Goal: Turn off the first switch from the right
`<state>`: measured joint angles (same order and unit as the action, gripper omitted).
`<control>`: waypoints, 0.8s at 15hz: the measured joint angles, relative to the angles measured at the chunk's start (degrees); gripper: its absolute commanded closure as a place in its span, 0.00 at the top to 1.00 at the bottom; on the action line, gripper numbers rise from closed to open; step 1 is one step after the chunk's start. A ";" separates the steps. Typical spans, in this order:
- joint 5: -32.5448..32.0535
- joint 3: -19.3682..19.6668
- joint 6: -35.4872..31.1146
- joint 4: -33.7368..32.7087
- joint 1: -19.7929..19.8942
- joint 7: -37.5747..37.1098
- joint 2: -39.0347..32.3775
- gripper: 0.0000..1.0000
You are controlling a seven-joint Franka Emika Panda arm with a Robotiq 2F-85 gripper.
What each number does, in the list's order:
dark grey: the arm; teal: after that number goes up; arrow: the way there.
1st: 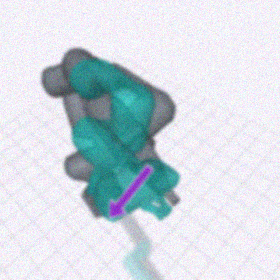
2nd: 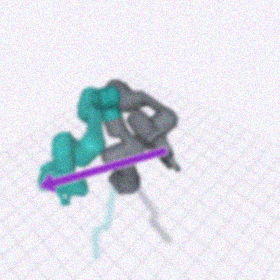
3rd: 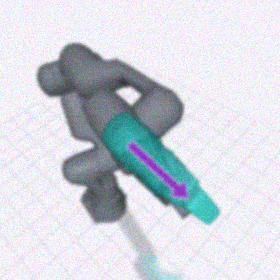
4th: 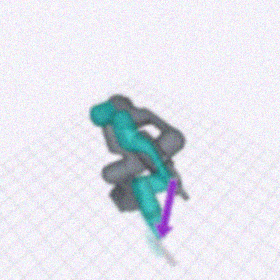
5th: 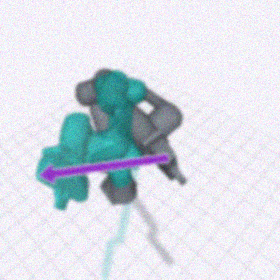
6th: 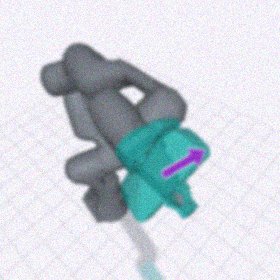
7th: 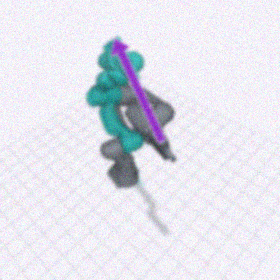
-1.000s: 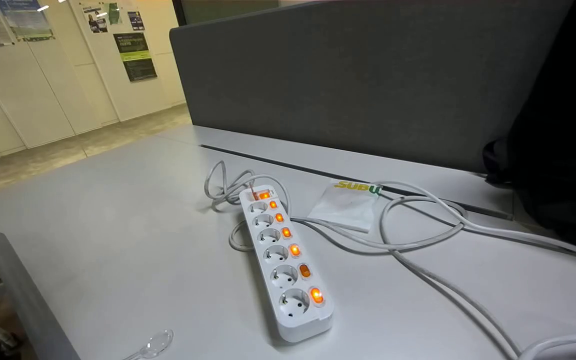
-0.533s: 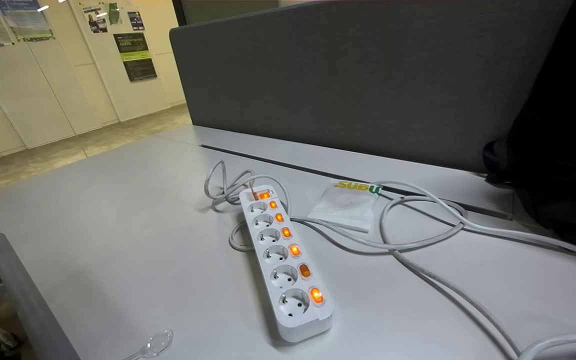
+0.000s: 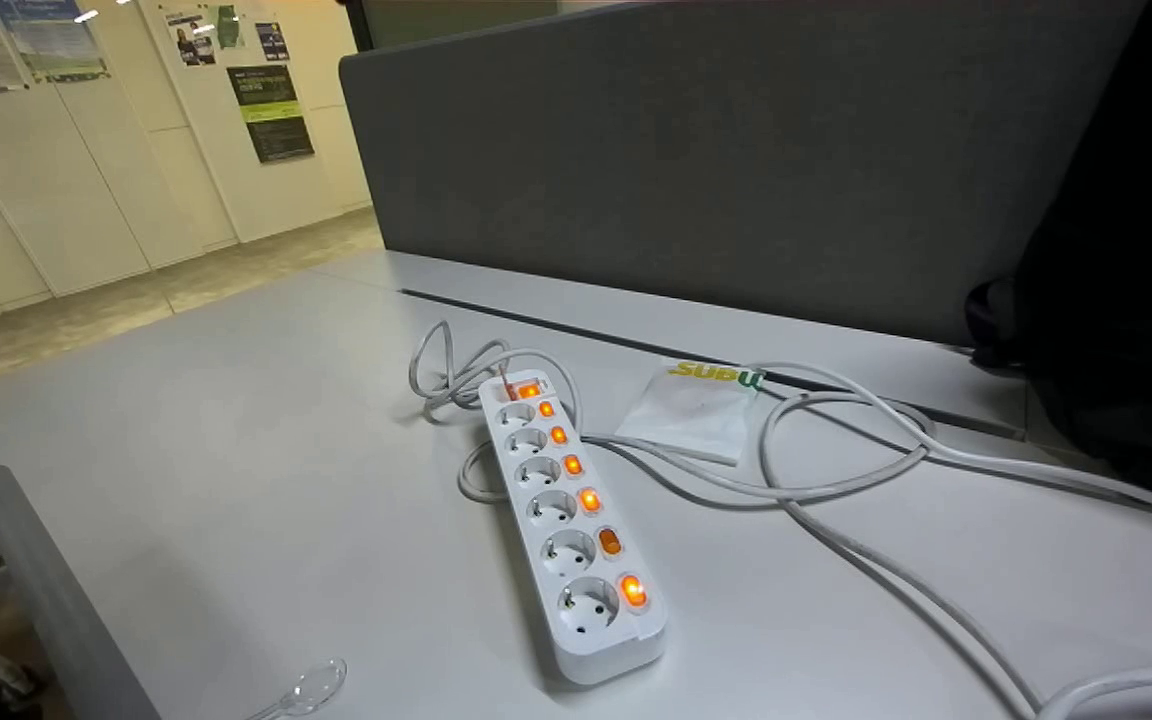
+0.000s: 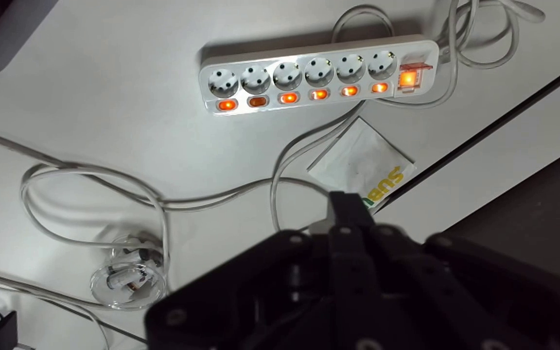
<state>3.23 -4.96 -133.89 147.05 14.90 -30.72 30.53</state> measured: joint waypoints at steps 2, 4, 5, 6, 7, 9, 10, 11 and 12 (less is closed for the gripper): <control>-0.22 0.06 -0.83 0.06 0.25 -0.09 -0.51 0.00; -0.53 0.37 -2.74 0.08 1.18 -0.29 -2.13 0.00; -0.76 0.69 -3.93 0.08 1.87 -0.43 -3.34 0.00; -1.02 1.12 -5.19 0.08 2.60 -0.56 -4.76 0.00; -1.20 1.64 -6.53 0.06 3.35 -0.69 -6.35 0.00; -1.30 2.95 -9.19 -0.06 4.57 -0.79 -9.79 0.00; -1.29 3.75 -10.20 -0.21 4.87 -0.79 -11.51 0.00; -1.17 4.59 -10.84 -0.43 4.94 -0.79 -13.17 0.00; -1.09 5.41 -11.11 -0.75 4.89 -0.75 -14.83 0.00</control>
<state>2.14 0.45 -145.00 146.30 19.79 -31.47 15.70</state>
